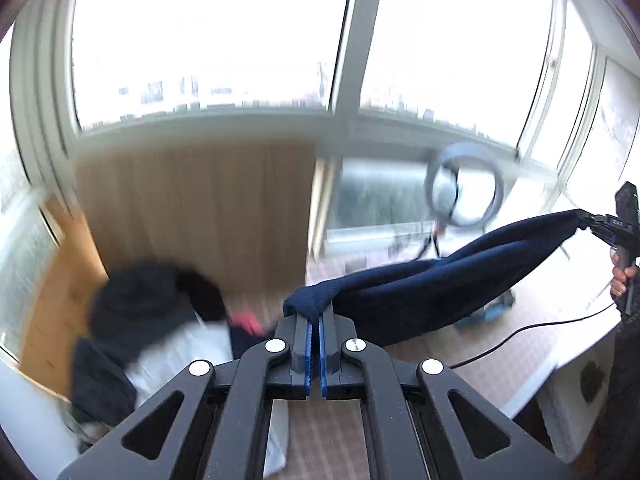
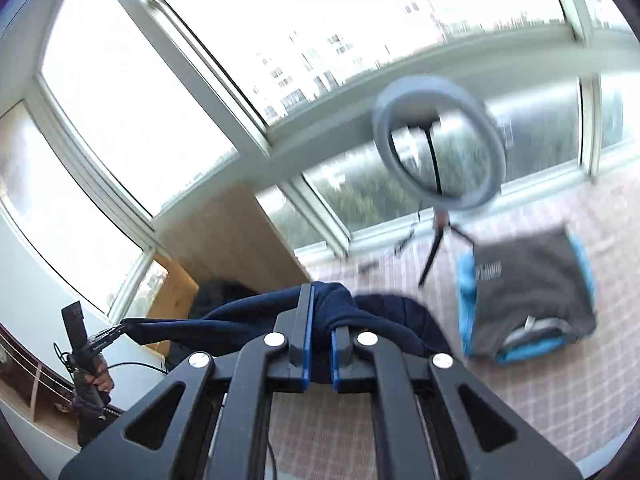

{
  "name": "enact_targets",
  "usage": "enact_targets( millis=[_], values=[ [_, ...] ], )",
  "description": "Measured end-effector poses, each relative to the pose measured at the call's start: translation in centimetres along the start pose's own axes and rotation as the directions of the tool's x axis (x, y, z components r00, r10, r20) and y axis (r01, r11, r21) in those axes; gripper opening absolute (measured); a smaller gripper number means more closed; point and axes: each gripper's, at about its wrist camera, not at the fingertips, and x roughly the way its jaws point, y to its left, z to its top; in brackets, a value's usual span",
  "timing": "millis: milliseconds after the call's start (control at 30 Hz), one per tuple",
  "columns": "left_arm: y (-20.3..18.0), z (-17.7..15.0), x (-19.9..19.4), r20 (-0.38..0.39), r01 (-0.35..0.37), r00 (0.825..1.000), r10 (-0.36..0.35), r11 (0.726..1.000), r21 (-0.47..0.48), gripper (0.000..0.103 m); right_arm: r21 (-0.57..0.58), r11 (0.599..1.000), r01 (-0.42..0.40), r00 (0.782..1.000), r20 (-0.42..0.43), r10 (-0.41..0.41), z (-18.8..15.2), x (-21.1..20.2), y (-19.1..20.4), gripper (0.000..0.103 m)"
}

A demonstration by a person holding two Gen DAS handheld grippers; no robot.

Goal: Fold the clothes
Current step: 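Swing the held shirt up and lay it back flat with both grippers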

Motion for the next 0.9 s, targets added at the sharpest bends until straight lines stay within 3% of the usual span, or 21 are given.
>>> enact_targets(
  millis=[67, 300, 367, 467, 600, 800, 900],
  values=[
    [-0.9, 1.1, -2.6, 0.043, -0.019, 0.999, 0.018, 0.999, 0.035, 0.002, -0.044, 0.999, 0.016, 0.998, 0.069, -0.013, 2.3, -4.4, 2.5, 0.007],
    [-4.1, 4.8, -11.9, 0.196, -0.099, 0.978, 0.068, 0.984, 0.151, 0.002, -0.084, 0.994, 0.071, 0.997, 0.016, -0.070, -2.7, -9.5, 0.3, 0.007],
    [-4.9, 5.0, -13.6, 0.223, -0.118, 0.972, 0.076, 0.977, 0.180, 0.002, -0.076, 0.993, 0.086, 0.996, -0.034, -0.088, -5.9, -9.1, -1.0, 0.007],
    [-5.0, -0.9, -8.8, 0.111, -0.080, 0.992, 0.061, 0.982, 0.173, 0.002, -0.046, 0.996, 0.078, 0.984, -0.160, -0.085, -13.1, -6.7, -5.2, 0.007],
    [-2.6, -8.7, -1.1, -0.045, -0.012, 0.999, 0.017, 0.994, 0.105, 0.002, 0.028, 0.997, 0.069, 0.941, -0.334, -0.056, -25.2, -3.9, -10.1, 0.007],
    [-0.4, -19.2, 9.0, -0.246, 0.047, 0.968, -0.047, 0.999, -0.006, 0.002, 0.160, 0.971, 0.178, 0.828, -0.558, -0.060, -40.9, 2.9, -17.5, 0.007],
    [0.4, -22.5, 11.5, -0.296, 0.063, 0.952, -0.079, 0.996, -0.063, 0.002, 0.172, 0.958, 0.228, 0.783, -0.617, -0.076, -45.5, 4.2, -19.6, 0.007]
  ],
)
